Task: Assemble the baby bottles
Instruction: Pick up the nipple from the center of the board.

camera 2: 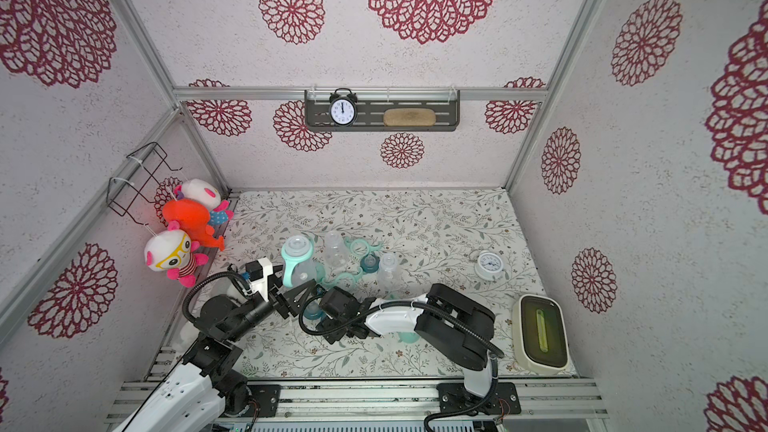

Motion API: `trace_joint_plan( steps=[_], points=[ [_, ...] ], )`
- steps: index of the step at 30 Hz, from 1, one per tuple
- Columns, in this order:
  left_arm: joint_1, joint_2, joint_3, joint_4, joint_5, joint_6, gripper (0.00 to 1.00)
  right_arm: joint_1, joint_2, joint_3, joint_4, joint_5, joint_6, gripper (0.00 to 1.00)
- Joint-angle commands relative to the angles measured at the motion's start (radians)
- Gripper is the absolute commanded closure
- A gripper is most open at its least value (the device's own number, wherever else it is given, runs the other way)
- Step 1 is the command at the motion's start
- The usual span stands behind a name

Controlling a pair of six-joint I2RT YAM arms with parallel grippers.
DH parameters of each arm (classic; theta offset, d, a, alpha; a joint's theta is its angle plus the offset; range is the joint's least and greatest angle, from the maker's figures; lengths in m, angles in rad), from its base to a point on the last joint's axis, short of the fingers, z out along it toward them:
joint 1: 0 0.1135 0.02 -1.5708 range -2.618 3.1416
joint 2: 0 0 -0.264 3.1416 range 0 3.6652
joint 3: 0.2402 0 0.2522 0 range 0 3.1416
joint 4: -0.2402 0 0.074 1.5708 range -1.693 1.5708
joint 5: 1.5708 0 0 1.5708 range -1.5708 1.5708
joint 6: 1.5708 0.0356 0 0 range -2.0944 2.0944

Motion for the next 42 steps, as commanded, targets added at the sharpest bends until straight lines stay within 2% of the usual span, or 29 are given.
trace_joint_plan(
  steps=[1,14,20,27,34,42],
  points=[
    [0.007,-0.004,0.015,0.013,-0.009,-0.002,1.00,0.020,0.023,0.030,-0.041,0.061,-0.020,0.17],
    [0.007,-0.002,0.014,0.013,-0.012,0.000,1.00,0.018,0.006,-0.019,-0.024,-0.003,0.050,0.32],
    [0.007,0.032,0.012,0.040,-0.007,0.003,1.00,0.000,-0.024,-0.055,-0.017,-0.006,0.074,0.47],
    [0.007,0.116,0.017,0.124,0.004,0.016,1.00,-0.054,-0.168,-0.133,0.004,-0.028,0.113,0.55],
    [0.008,0.256,0.019,0.257,0.034,0.006,1.00,-0.107,-0.352,-0.174,-0.056,-0.053,0.143,0.57],
    [0.008,0.384,0.000,0.396,0.079,-0.026,1.00,-0.220,-0.580,-0.164,-0.199,-0.108,0.157,0.57]
  ],
)
